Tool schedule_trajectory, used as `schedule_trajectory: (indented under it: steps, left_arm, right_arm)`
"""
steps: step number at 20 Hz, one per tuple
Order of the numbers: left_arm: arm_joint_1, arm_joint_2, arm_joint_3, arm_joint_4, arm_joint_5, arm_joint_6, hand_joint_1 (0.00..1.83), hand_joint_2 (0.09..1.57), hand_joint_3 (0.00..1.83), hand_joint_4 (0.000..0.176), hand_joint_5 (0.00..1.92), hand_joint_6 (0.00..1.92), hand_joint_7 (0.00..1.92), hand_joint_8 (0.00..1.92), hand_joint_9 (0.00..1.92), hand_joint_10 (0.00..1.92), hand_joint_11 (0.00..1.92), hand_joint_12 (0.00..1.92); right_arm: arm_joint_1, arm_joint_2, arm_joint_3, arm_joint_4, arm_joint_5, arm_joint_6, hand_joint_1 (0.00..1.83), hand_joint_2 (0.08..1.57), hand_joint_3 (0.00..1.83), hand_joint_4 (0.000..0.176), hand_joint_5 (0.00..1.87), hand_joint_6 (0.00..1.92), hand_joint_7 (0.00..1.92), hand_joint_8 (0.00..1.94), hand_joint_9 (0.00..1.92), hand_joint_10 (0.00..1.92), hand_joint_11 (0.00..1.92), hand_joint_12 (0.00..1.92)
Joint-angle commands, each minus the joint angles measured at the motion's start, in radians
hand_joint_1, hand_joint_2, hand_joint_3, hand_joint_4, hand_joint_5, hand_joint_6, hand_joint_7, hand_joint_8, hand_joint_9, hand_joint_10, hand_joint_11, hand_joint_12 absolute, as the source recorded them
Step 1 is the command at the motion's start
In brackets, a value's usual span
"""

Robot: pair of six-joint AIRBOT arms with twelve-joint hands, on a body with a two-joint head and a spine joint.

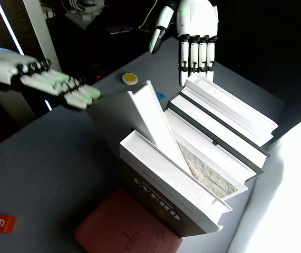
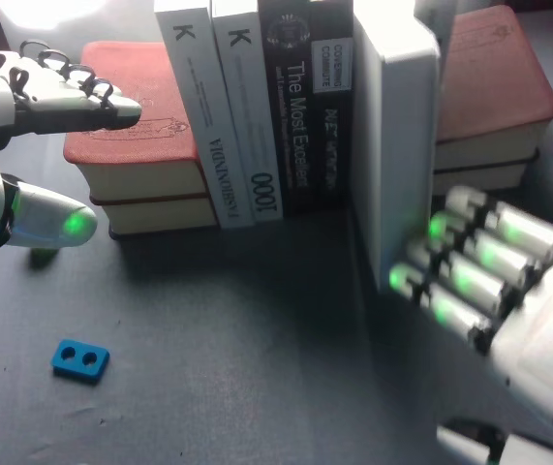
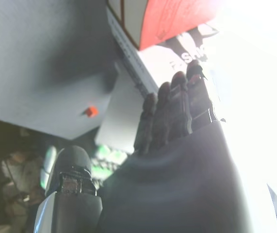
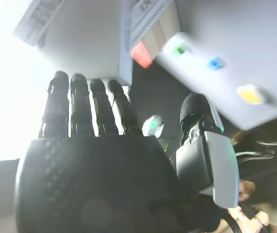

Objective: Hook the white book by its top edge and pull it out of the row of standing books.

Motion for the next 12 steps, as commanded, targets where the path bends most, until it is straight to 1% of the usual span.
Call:
schedule_trajectory:
  steps: [1, 6, 10, 12]
  left_arm:
    - [-0.015, -0.001, 0.002, -0.034, 0.053, -0.004, 0.00, 1.24, 0.00, 0.000, 0.00, 0.00, 0.00, 0.00, 0.00, 0.00, 0.00, 0.00]
    - [-0.015, -0.001, 0.002, -0.034, 0.051, -0.004, 0.00, 1.25, 0.00, 0.000, 0.00, 0.00, 0.00, 0.00, 0.00, 0.00, 0.00, 0.00]
    - [-0.015, -0.001, 0.002, -0.034, 0.050, -0.004, 0.00, 1.24, 0.00, 0.000, 0.01, 0.00, 0.00, 0.00, 0.00, 0.00, 0.00, 0.00]
    - [-0.015, -0.001, 0.003, -0.034, 0.050, -0.004, 0.00, 1.25, 0.00, 0.000, 0.01, 0.00, 0.00, 0.00, 0.00, 0.00, 0.00, 0.00]
  right_arm:
    - [0.010, 0.005, -0.001, -0.100, 0.106, 0.001, 0.00, 1.22, 0.00, 0.000, 0.11, 0.01, 0.09, 0.01, 0.05, 0.01, 0.01, 0.01]
    - [-0.001, -0.020, 0.033, -0.099, 0.088, -0.006, 0.00, 1.21, 0.00, 0.000, 0.10, 0.01, 0.08, 0.00, 0.05, 0.01, 0.01, 0.01]
    - [-0.035, -0.047, 0.072, -0.099, 0.077, -0.016, 0.00, 1.22, 0.00, 0.000, 0.13, 0.02, 0.12, 0.01, 0.08, 0.02, 0.02, 0.02]
    - [-0.040, -0.051, 0.073, -0.099, 0.072, -0.016, 0.00, 1.22, 0.00, 0.000, 0.12, 0.01, 0.10, 0.00, 0.05, 0.01, 0.01, 0.01]
